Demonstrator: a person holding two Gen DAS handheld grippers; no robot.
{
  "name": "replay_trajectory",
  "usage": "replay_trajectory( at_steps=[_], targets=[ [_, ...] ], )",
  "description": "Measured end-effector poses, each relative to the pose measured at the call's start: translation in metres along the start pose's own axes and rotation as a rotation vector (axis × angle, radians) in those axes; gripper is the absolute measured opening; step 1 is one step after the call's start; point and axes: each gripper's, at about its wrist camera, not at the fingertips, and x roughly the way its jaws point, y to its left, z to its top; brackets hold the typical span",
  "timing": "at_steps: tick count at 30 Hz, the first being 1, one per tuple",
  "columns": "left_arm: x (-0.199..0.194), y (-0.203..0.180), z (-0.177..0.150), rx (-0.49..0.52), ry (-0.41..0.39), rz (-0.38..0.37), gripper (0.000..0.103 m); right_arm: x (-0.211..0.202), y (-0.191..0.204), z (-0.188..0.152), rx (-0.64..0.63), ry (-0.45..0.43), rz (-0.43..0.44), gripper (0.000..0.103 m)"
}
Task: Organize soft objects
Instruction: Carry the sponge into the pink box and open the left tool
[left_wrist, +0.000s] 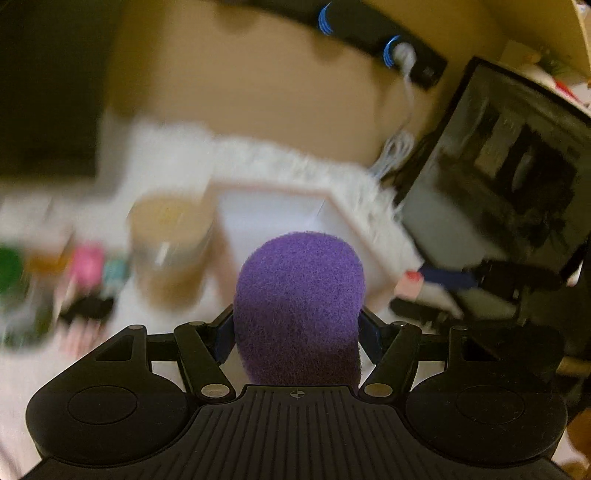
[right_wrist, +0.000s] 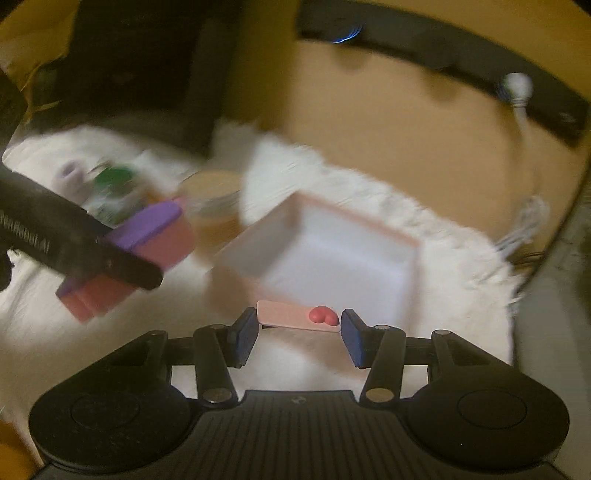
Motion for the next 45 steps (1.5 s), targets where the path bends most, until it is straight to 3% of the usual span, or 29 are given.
replay_trajectory(
  at_steps=[7, 11, 17, 22, 25, 28, 30, 33, 35, 37, 40, 44, 45],
  targets=[
    [0.017, -0.023, 0.099, 0.08, -0.054, -0.028, 0.072, 0.02, -0.028, 0.056, 0.028, -0.131, -0.054, 0.049],
    [0.041, -0.025, 0.126, 0.069, -0.048, -0.01, 0.071, 0.044, -0.038, 0.071, 0.047, -0.114, -0.033, 0.049],
    [0.101, -0.022, 0.112, 0.047, 0.094, -0.035, 0.071, 0.089, -0.069, 0.037, 0.231, 0.08, 0.1, 0.053],
    [0.166, -0.012, 0.093, -0.046, 0.247, -0.1, 0.071, 0.096, -0.078, 0.004, 0.282, 0.089, 0.077, 0.055],
    [0.195, -0.023, 0.068, 0.095, 0.351, 0.029, 0.071, 0.095, -0.081, -0.004, 0.271, 0.08, 0.046, 0.057],
    [0.21, -0.027, 0.054, 0.21, 0.386, 0.158, 0.072, 0.097, -0.079, -0.009, 0.258, 0.112, 0.038, 0.058],
    [0.213, -0.027, 0.053, 0.258, 0.363, 0.252, 0.072, 0.097, -0.079, -0.013, 0.256, 0.113, 0.026, 0.058],
    [0.209, -0.02, 0.058, 0.226, 0.324, 0.284, 0.072, 0.097, -0.082, -0.012, 0.26, 0.102, 0.03, 0.058],
    [0.205, -0.014, 0.065, 0.183, 0.292, 0.259, 0.072, 0.096, -0.082, -0.01, 0.258, 0.086, 0.036, 0.058],
    [0.197, -0.009, 0.07, 0.132, 0.253, 0.183, 0.072, 0.092, -0.08, -0.008, 0.239, 0.066, 0.041, 0.058],
    [0.178, -0.011, 0.072, 0.133, 0.17, 0.11, 0.072, 0.089, -0.072, -0.006, 0.188, 0.039, 0.051, 0.058],
    [0.156, -0.01, 0.073, 0.073, 0.079, 0.085, 0.073, 0.08, -0.061, -0.01, 0.126, 0.016, 0.049, 0.058],
    [0.154, -0.013, 0.073, 0.085, 0.073, 0.123, 0.071, 0.078, -0.058, -0.011, 0.113, 0.01, 0.053, 0.058]
  ],
)
